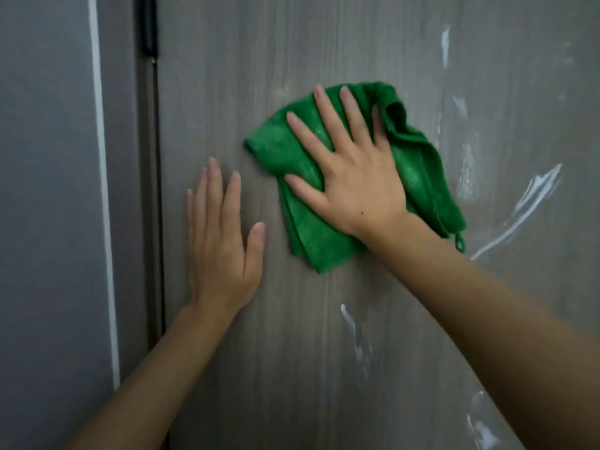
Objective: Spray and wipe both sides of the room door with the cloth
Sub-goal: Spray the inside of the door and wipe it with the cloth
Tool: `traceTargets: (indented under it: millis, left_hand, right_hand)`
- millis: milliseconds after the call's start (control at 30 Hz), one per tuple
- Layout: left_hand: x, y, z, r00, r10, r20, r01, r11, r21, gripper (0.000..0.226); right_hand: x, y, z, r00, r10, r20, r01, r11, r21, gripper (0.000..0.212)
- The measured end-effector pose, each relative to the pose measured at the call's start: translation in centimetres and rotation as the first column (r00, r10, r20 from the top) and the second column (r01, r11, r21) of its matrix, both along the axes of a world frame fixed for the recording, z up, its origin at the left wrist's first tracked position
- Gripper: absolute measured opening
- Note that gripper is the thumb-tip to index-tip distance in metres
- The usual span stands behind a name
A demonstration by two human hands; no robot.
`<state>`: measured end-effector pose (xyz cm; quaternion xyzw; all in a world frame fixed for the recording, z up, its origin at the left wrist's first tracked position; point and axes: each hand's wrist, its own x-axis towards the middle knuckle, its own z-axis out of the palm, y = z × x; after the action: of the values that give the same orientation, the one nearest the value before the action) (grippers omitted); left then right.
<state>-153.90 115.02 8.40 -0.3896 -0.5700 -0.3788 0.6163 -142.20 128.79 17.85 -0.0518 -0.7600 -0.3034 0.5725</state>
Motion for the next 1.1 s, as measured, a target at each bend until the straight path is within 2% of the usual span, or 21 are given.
traceTargets:
  millis: [100,233,500,600,700,767,833,900,967,1100]
  left_hand:
    - [0.0,0.0,-0.4,1.0,0.003,-0.005,-0.003,1.0,0.028,0.057]
    - [0.0,-0.1,-0.4,0.999,0.02,-0.035,-0.02,1.0,-0.002,0.056]
    - [0.0,0.1,-0.3,0.992,0.123,-0.038,-0.124,0.992,-0.027,0.058]
    - [0.0,0.3,-0.2,0.985,0.169,-0.015,-0.17,0.984,-0.055,0.06]
    - [0.1,0.3,-0.2,0.979,0.202,0.017,-0.2,0.976,-0.091,0.061]
    - [0.2,0.2,-0.1,0.972,0.234,0.025,-0.23,0.967,-0.109,0.062]
    - [0.3,0.3,-0.1,0.965,0.26,0.03,-0.254,0.959,-0.124,0.064]
    - [0.4,0.3,-0.1,0.961,0.274,0.035,-0.267,0.955,-0.13,0.065]
    - [0.5,0.3,-0.1,0.96,0.277,0.04,-0.27,0.954,-0.129,0.065]
    - [0.5,0.3,-0.1,0.965,0.26,0.031,-0.254,0.96,-0.119,0.064]
  right_hand:
    - [-0.6,-0.6,1.7,0.997,-0.039,-0.066,0.034,0.997,-0.067,0.067]
    - [-0.8,-0.9,0.3,0.993,-0.034,-0.11,0.022,0.994,-0.105,0.063]
    - [1.4,0.5,-9.4,0.999,-0.029,-0.015,0.028,0.996,-0.079,0.061]
    - [2.4,1.5,-14.7,0.996,-0.012,0.088,0.015,0.999,-0.032,0.06]
    - [3.7,3.0,-17.8,0.956,0.036,0.292,-0.079,0.988,0.135,0.058]
    - [4.4,4.4,-16.7,0.901,0.051,0.43,-0.171,0.954,0.246,0.059]
    - [4.9,5.6,-13.7,0.879,0.024,0.476,-0.195,0.929,0.313,0.062]
    - [5.0,6.1,-10.5,0.931,0.019,0.364,-0.128,0.952,0.277,0.065]
    - [4.8,5.9,-8.7,0.987,0.014,0.16,-0.036,0.991,0.131,0.067]
    - [3.4,3.7,-9.4,0.994,-0.019,-0.109,0.001,0.988,-0.156,0.063]
